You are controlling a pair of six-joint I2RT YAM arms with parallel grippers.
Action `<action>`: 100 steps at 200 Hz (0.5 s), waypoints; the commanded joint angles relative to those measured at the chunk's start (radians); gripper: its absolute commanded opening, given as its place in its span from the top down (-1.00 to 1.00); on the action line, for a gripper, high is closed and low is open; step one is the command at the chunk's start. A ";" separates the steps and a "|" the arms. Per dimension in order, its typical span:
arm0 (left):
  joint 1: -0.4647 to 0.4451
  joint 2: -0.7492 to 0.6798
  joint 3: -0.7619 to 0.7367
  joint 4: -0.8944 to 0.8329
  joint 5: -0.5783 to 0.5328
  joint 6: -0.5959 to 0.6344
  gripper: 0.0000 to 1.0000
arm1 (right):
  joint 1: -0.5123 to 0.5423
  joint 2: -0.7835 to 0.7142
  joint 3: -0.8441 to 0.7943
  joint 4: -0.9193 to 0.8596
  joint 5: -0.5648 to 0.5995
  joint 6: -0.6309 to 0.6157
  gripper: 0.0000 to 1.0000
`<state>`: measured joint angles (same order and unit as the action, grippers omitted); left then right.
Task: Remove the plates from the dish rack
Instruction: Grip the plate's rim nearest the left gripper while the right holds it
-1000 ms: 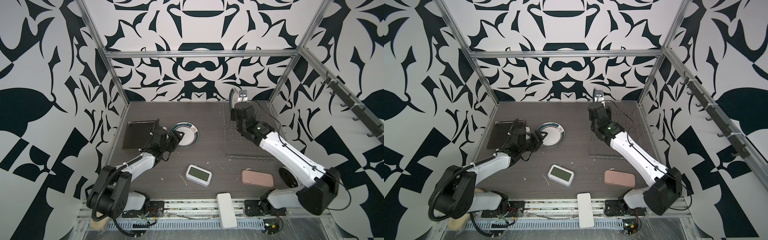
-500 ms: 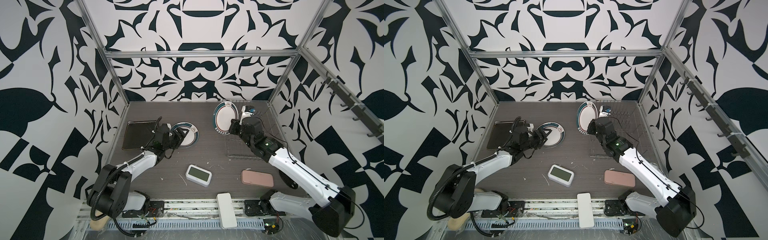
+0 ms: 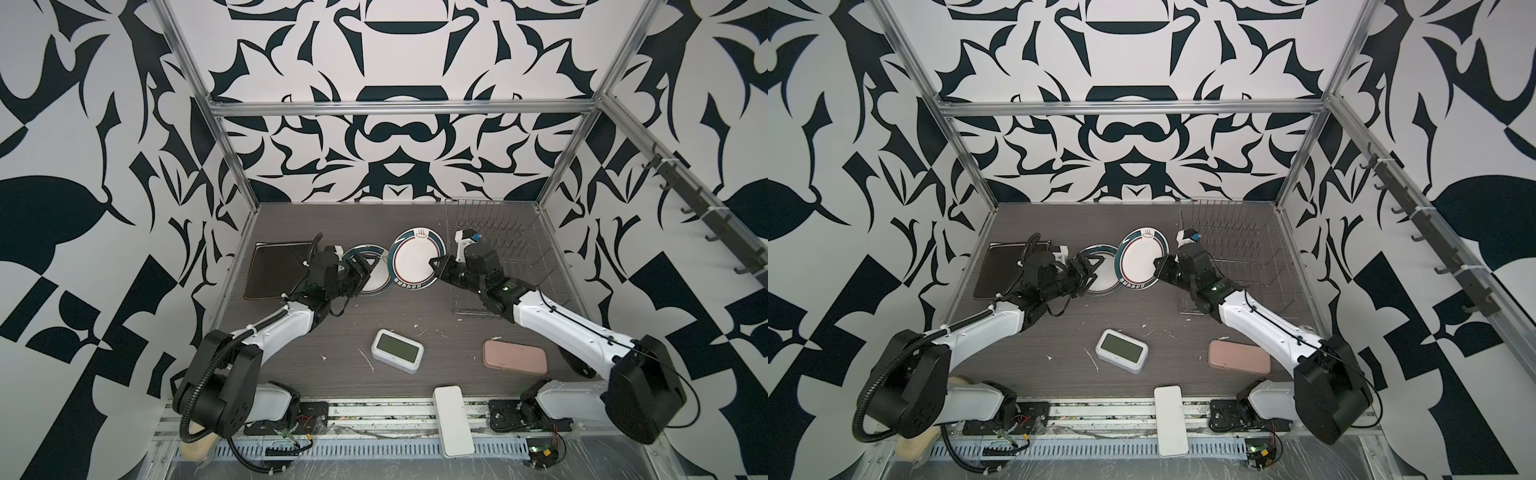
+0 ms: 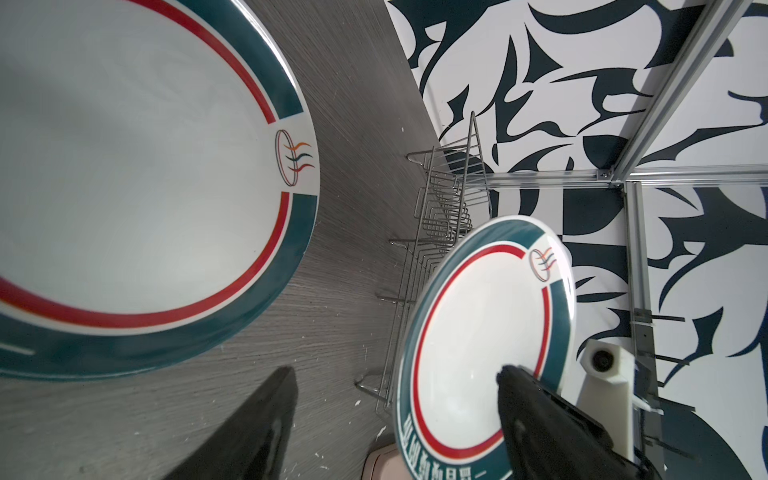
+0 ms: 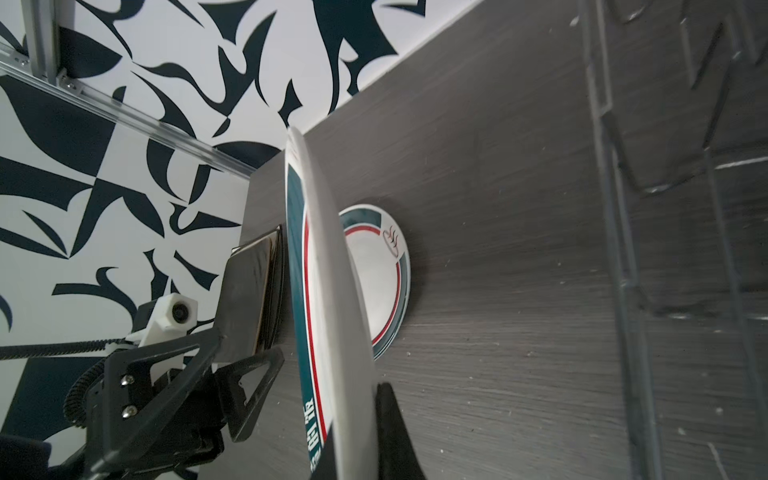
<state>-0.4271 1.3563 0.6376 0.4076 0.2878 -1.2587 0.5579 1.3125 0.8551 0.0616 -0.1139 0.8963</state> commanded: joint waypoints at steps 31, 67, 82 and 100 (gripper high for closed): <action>-0.004 -0.008 0.015 0.056 0.018 -0.014 -0.55 | 0.002 0.031 0.015 0.180 -0.133 0.109 1.00; -0.005 0.000 0.014 0.068 0.030 -0.022 -0.47 | 0.002 0.074 0.018 0.212 -0.187 0.148 1.00; -0.004 0.001 0.012 0.077 0.033 -0.025 -0.41 | 0.002 0.089 0.024 0.221 -0.207 0.161 1.00; -0.005 0.001 0.013 0.081 0.036 -0.025 -0.33 | 0.002 0.105 0.033 0.221 -0.228 0.166 1.00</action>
<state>-0.4278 1.3563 0.6376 0.4519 0.3088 -1.2781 0.5579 1.4242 0.8551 0.1864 -0.2836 1.0309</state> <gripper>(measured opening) 0.690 0.097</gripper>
